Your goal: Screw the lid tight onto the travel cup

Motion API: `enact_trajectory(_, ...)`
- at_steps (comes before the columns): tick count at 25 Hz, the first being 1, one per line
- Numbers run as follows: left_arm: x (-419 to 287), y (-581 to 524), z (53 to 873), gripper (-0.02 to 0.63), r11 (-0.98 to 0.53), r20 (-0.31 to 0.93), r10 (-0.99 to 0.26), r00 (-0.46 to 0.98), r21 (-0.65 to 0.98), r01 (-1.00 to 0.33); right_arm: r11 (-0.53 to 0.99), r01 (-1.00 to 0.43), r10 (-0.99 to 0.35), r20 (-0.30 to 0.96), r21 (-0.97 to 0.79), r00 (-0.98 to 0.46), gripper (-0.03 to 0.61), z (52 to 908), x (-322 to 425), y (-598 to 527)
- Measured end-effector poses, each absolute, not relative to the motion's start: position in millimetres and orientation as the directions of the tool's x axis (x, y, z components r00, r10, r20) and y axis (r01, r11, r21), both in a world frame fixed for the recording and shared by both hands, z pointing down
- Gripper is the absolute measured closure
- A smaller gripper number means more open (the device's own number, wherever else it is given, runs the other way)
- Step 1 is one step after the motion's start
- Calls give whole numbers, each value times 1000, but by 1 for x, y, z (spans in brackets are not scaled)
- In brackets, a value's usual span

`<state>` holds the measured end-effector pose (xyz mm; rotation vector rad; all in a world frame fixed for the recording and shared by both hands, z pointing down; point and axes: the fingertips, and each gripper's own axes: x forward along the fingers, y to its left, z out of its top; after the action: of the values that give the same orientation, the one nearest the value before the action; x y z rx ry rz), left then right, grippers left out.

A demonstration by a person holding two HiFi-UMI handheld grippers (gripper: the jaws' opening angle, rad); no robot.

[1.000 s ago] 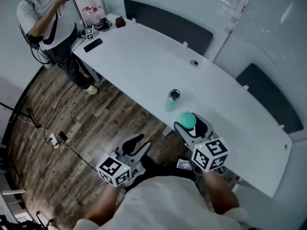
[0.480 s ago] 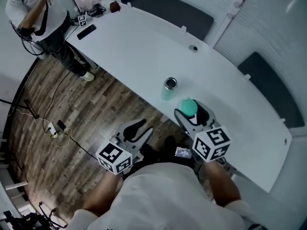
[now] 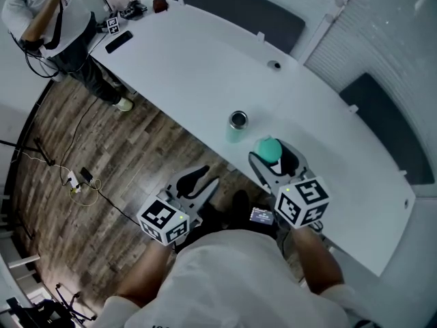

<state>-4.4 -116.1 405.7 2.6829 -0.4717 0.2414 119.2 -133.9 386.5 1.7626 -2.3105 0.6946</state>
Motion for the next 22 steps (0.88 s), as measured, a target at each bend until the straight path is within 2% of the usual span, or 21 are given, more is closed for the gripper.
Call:
enact_trajectory(9,29,-161,396,431,-909,211,-265,941,269,-317,239,-948,-878,370,-210,-303,264,374,118,-176)
enact_trajectory(22,60,-204,456,354,-920,297,-215,930,258,-295,320,-938,-819,458,-134,-345,264,406,109,-219)
